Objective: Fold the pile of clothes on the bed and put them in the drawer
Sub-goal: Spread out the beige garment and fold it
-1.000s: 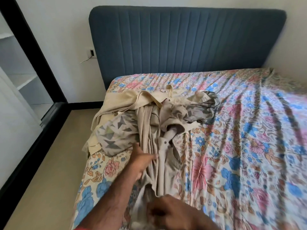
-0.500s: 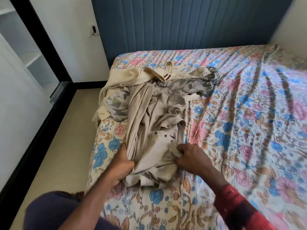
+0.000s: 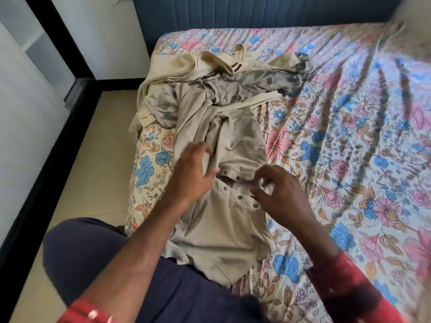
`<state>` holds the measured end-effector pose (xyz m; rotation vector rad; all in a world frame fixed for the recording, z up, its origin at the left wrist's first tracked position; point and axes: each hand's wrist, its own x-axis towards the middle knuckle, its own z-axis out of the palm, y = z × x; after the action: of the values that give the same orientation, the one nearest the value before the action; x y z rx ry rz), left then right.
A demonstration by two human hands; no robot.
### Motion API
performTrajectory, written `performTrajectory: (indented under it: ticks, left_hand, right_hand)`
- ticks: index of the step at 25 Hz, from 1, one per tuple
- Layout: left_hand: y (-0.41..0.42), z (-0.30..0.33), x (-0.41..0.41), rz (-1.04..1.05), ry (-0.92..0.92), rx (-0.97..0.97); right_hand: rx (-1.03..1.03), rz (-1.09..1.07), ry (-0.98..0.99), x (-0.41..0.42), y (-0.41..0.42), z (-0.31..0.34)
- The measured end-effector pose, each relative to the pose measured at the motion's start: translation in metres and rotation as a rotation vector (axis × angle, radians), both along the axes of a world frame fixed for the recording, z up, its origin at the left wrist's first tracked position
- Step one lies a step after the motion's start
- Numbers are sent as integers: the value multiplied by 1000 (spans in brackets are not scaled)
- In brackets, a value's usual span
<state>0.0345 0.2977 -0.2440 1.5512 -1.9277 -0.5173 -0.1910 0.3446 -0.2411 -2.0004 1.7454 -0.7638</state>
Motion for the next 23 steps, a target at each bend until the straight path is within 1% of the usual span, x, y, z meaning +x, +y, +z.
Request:
performTrajectory:
  ticks: [1, 2, 3, 4, 5, 7, 9, 12, 14, 15, 16, 17, 18, 19, 20, 21, 22, 23]
  left_hand:
    - [-2, -5, -7, -119, 41, 51]
    - [-1, -16, -11, -215, 46, 115]
    - [2, -27, -10, -261, 11, 154]
    - [3, -34, -7, -265, -29, 162]
    - [5, -38, -2, -243, -64, 162]
    - [4, -40, 8, -207, -125, 172]
    - [10, -35, 15, -211, -163, 236]
    - [35, -30, 18, -385, -230, 406]
    - [52, -32, 14, -455, -247, 441]
    - [57, -34, 12, -448, -230, 421]
    - [59, -35, 12, -434, -207, 400]
    - [60, -36, 12, -426, -173, 398]
    - [59, -37, 14, -424, -108, 409]
    - [57, -39, 16, -427, -16, 437]
    - [57, -39, 18, -424, 95, 471]
    - [56, -38, 18, -401, 194, 495]
    - [56, -38, 18, -367, 259, 505]
    - [55, -38, 18, -335, 271, 498]
  right_hand:
    - [-37, 45, 20, 13, -14, -7]
    - [-30, 91, 91, 23, -27, -15]
    - [5, 114, 189, 28, -38, -24]
    - [42, 112, 279, 30, -45, -29]
    - [76, 102, 330, 29, -49, -32]
    - [151, 103, 359, 21, -50, -25]
    - [264, 148, 403, 11, -40, -10]
    - [494, 195, 460, -10, -8, 15]
    - [639, 234, 475, -17, 17, 25]
    - [645, 236, 511, -19, 27, 23]
    - [561, 210, 546, -19, 35, 19]
    - [411, 166, 557, -16, 41, 15]
    - [241, 124, 504, -10, 44, 13]
    - [100, 120, 383, -3, 48, 11]
    - [15, 142, 244, 8, 50, 10]
    - [8, 172, 167, 19, 52, 8]
    - [47, 207, 166, 30, 54, 3]
    - [78, 224, 218, 40, 57, -6]
